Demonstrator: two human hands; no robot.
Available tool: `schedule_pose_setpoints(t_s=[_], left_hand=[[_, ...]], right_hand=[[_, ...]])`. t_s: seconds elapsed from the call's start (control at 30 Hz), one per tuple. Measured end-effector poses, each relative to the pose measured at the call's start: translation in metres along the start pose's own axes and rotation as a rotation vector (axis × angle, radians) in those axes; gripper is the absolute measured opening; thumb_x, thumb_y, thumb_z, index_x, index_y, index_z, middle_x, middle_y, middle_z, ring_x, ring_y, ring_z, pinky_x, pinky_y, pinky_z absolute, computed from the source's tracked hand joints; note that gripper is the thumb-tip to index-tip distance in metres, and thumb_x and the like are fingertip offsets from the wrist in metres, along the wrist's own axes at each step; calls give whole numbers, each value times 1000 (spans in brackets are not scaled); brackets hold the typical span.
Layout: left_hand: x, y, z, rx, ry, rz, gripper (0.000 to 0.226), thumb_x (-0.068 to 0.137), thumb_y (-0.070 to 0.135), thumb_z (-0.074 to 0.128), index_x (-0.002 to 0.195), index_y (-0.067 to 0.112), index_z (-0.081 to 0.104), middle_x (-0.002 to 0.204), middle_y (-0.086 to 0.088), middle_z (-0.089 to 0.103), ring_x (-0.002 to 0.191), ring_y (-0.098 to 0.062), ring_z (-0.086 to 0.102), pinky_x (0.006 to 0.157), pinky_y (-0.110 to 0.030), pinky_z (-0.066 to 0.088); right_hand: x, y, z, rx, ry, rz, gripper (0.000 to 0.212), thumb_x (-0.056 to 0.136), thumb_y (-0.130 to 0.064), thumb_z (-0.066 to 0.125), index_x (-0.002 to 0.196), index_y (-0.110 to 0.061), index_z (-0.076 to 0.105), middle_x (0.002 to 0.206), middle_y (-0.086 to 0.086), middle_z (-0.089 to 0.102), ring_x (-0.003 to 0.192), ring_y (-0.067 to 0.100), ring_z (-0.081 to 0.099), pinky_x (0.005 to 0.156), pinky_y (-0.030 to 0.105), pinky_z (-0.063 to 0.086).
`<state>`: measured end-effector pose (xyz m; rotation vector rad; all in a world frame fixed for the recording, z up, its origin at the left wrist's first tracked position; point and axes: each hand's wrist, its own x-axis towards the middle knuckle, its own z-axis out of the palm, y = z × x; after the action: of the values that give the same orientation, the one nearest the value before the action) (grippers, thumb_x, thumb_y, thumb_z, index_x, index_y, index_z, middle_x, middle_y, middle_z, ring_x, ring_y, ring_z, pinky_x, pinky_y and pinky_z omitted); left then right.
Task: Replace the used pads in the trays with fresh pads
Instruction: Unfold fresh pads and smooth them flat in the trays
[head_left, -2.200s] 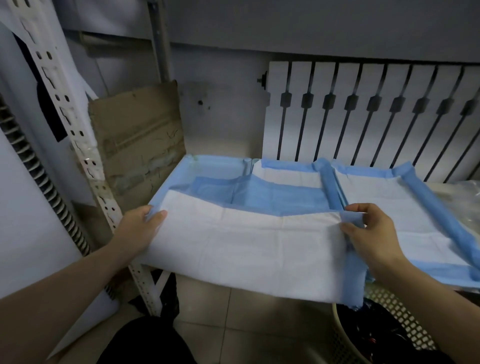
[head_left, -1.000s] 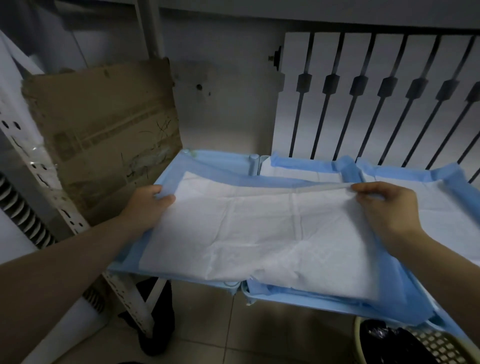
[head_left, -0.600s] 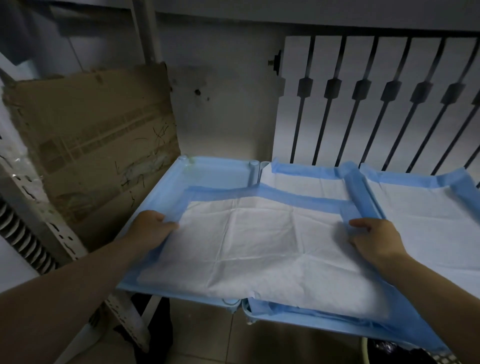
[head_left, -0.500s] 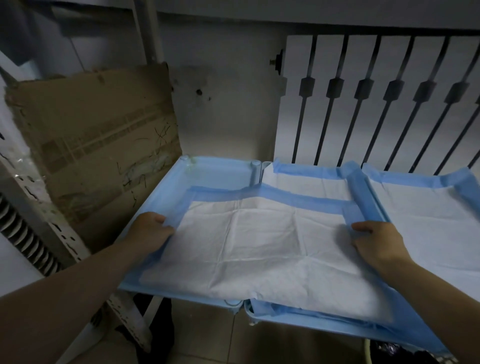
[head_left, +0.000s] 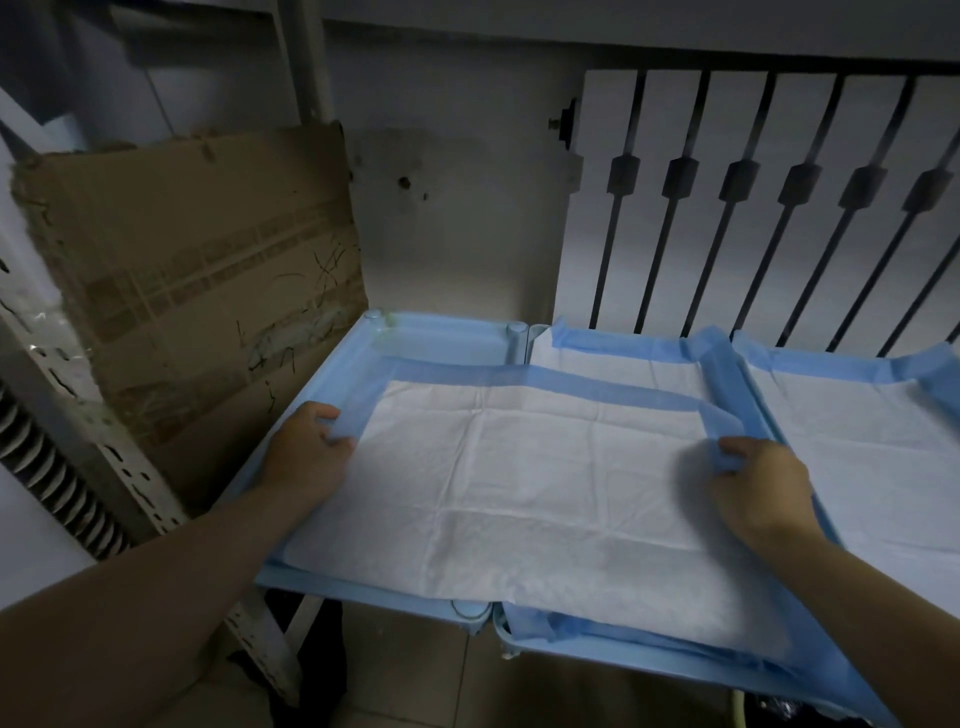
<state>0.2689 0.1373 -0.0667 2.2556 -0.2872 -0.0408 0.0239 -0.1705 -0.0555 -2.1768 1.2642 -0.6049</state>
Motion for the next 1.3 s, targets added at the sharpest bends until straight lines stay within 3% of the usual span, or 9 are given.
schedule_pose_setpoints(t_s=[0.13, 0.3, 0.5, 0.7, 0.83, 0.93, 1.07, 1.17, 1.3], left_hand=[[-1, -3, 2, 11, -15, -7, 43, 90, 13, 62, 131, 9, 50, 118, -17, 57, 104, -28, 56, 88, -35, 45], [-2, -9, -11, -54, -88, -52, 57, 85, 21, 70, 134, 8, 43, 86, -13, 58, 84, -28, 59, 78, -35, 47], [-25, -19, -36, -109, -148, -88, 70, 81, 20, 76, 139, 9, 38, 79, -6, 63, 84, -19, 60, 84, -33, 44], [-53, -28, -57, -110, -171, -47, 68, 81, 20, 76, 137, 15, 39, 107, -1, 62, 95, -16, 56, 79, -28, 39], [-65, -37, -64, -144, -141, -35, 68, 81, 19, 76, 137, 15, 39, 107, 1, 61, 98, -19, 58, 66, -21, 40], [-72, -40, -67, -116, -157, -3, 65, 83, 14, 73, 138, 16, 37, 107, 0, 61, 89, -14, 60, 66, -22, 41], [-75, -36, -72, -78, -158, 81, 57, 85, 4, 66, 135, 16, 40, 100, 1, 61, 85, -13, 59, 69, -21, 43], [-70, -23, -80, -116, -85, 148, 49, 86, 1, 61, 131, 15, 46, 92, 2, 61, 87, -15, 59, 79, -25, 48], [-68, -10, -91, -148, -90, 204, 43, 87, -1, 61, 122, 21, 52, 93, -5, 62, 84, -22, 61, 71, -22, 47]], right_hand=[[-2, 1, 3, -68, -37, -15, 46, 83, 7, 56, 128, 2, 58, 130, 28, 56, 121, 43, 52, 104, 42, 40], [-4, -1, 2, -161, -95, -99, 43, 79, 8, 63, 121, 6, 61, 125, 32, 51, 111, 46, 55, 99, 41, 42], [-13, 0, 3, -348, -96, -222, 50, 80, 4, 60, 129, -3, 57, 148, 25, 28, 130, 46, 39, 108, 48, 34], [-67, -37, 2, -218, -6, -768, 28, 86, -21, 66, 114, -15, 68, 140, 12, 51, 125, 38, 49, 103, 53, 38], [-123, -59, 7, -235, -173, -1119, 50, 93, -54, 40, 131, -27, 56, 144, -5, 48, 136, 18, 40, 110, 40, 31], [-147, -61, 24, -396, -203, -1249, 52, 90, -52, 49, 133, -24, 57, 143, -4, 51, 136, 18, 42, 112, 39, 32], [-153, -58, 40, -487, -150, -1209, 54, 73, -32, 78, 124, -17, 66, 131, 2, 62, 125, 23, 56, 106, 40, 37], [-152, -60, 41, -442, -106, -1166, 50, 71, -26, 81, 119, -15, 69, 122, 3, 67, 117, 25, 62, 101, 42, 43], [-160, -67, 39, -405, -68, -1144, 45, 79, -39, 75, 117, -18, 69, 117, 1, 70, 113, 22, 64, 99, 40, 46]])
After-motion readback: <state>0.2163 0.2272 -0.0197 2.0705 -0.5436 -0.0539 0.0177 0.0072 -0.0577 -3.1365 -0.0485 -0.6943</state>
